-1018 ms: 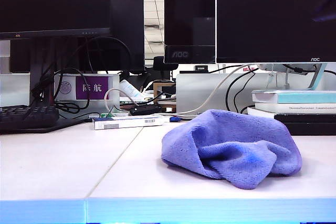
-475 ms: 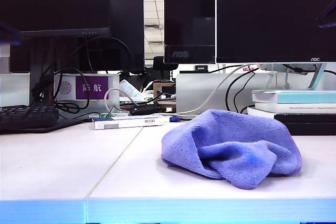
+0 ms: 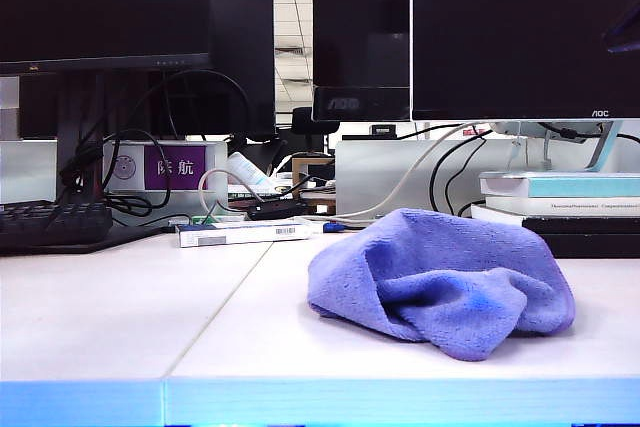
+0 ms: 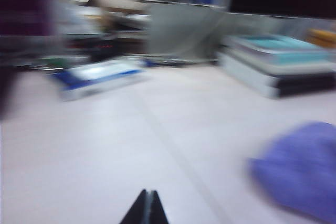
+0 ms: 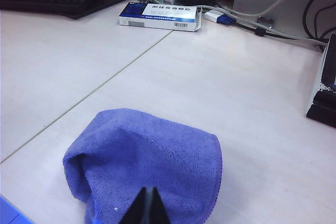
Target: Wipe the table from front to back using the rag.
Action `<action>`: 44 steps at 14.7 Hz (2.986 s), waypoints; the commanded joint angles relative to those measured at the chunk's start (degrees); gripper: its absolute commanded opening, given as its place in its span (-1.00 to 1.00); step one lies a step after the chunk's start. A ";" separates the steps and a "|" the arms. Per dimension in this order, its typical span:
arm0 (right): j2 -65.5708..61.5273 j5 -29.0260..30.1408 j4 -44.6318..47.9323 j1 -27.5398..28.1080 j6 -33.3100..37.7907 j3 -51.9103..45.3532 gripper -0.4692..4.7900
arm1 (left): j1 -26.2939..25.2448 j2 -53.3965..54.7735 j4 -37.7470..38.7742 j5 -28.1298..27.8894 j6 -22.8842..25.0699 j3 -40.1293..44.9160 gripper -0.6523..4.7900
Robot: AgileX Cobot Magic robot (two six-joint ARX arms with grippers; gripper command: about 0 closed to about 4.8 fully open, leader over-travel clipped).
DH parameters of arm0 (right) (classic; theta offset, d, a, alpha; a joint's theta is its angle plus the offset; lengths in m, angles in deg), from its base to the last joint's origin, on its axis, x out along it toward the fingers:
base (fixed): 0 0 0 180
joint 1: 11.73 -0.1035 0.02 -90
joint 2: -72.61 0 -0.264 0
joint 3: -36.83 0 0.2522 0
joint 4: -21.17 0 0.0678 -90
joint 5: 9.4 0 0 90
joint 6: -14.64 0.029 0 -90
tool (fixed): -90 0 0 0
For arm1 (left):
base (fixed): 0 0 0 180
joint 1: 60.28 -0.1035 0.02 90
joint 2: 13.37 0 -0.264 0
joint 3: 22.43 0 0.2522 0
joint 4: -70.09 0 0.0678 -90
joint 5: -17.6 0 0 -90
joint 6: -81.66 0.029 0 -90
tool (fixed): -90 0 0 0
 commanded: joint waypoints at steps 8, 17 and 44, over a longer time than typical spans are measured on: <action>0.04 0.11 0.90 0.11 -0.15 0.28 -0.82 | -14.23 -1.40 9.01 -11.23 4.35 0.04 -0.78; 0.00 0.11 0.92 0.11 -0.15 0.28 -0.82 | -17.05 -1.40 12.02 -10.64 4.57 0.04 -0.77; 14.82 9.11 3.28 34.80 3.50 -17.35 -0.82 | -17.05 -1.40 11.98 -10.40 4.57 0.04 -0.77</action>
